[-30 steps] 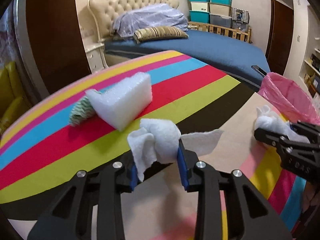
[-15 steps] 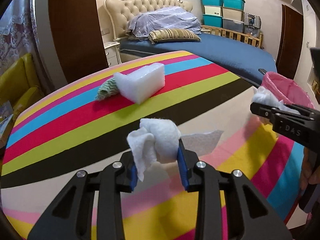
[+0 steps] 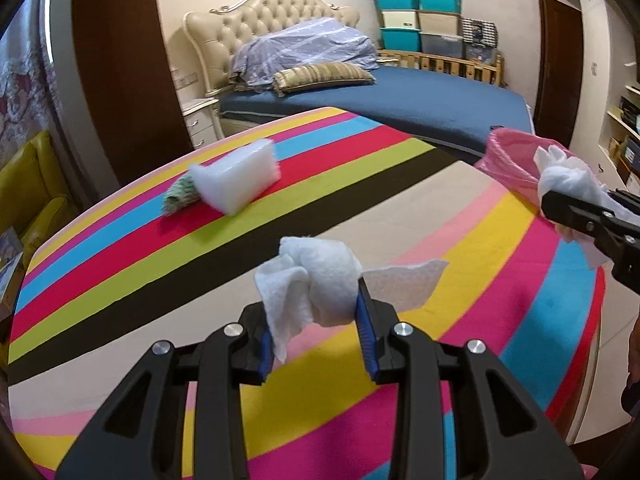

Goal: Collect trash
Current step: 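Carry both tissues over the pink bin and open both grippers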

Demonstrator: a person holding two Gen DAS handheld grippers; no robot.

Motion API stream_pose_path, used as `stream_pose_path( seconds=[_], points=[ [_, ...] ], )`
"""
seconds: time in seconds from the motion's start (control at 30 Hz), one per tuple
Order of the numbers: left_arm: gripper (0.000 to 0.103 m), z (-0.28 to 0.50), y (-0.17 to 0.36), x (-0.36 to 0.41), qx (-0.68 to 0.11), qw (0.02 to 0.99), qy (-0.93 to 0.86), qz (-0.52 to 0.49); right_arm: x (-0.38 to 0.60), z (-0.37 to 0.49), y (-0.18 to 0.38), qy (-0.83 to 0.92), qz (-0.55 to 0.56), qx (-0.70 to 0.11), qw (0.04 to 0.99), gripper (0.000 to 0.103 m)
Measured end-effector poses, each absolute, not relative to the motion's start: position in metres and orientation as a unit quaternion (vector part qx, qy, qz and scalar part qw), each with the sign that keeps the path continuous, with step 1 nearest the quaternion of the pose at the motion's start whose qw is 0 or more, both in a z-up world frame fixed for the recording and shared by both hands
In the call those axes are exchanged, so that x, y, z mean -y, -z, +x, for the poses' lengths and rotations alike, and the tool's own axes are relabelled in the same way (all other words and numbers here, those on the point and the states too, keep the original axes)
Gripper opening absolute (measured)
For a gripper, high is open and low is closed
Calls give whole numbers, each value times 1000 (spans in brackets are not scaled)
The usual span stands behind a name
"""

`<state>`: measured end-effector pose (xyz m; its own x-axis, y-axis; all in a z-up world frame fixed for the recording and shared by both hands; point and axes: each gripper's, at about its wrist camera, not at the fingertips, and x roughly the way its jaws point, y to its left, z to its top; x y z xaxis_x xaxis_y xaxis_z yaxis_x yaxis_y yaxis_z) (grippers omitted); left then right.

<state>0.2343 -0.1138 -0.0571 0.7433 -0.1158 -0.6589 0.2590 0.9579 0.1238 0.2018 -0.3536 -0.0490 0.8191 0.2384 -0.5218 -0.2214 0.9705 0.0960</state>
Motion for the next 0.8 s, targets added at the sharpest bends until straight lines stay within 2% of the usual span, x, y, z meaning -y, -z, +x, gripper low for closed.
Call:
stream_pose_path(
  seconds=[0.43, 0.8],
  points=[
    [34, 237, 58, 188, -347, 910, 184, 131, 431, 180, 42, -61, 35, -255, 964, 39],
    [35, 247, 47, 267, -320, 896, 272, 143, 495, 176, 46, -2, 36, -249, 968, 39]
  ],
)
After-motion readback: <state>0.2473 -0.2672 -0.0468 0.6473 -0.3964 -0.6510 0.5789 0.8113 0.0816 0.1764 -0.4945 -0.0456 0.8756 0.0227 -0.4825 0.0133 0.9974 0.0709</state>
